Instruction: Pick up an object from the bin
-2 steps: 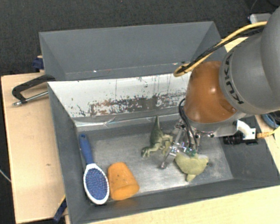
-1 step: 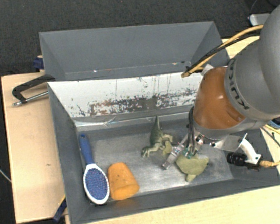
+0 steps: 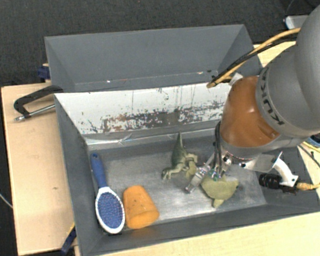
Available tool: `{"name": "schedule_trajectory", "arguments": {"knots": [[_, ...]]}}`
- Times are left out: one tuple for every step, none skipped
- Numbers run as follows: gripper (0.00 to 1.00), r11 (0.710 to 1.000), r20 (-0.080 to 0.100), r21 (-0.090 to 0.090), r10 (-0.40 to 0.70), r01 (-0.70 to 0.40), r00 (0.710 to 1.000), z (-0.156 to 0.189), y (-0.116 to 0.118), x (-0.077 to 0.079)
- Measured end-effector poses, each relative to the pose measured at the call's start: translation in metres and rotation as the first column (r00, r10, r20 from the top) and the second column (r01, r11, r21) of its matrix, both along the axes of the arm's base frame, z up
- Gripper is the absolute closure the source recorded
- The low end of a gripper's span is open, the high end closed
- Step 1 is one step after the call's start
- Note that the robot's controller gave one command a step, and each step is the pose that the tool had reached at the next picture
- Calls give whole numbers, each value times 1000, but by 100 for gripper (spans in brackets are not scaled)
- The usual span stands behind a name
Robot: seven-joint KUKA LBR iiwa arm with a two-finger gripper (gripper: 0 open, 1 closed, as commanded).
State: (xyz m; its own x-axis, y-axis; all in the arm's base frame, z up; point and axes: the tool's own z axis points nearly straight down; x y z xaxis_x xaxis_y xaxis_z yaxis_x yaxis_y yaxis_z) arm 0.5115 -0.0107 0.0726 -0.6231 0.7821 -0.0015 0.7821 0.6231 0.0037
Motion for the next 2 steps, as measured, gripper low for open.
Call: {"name": "schedule_trajectory", "arguments": {"knots": [[100,1000,-2,2,0,0,1000,1,1,0],[100,1000,6,-1,3,-3,1000,61,1,3]]}}
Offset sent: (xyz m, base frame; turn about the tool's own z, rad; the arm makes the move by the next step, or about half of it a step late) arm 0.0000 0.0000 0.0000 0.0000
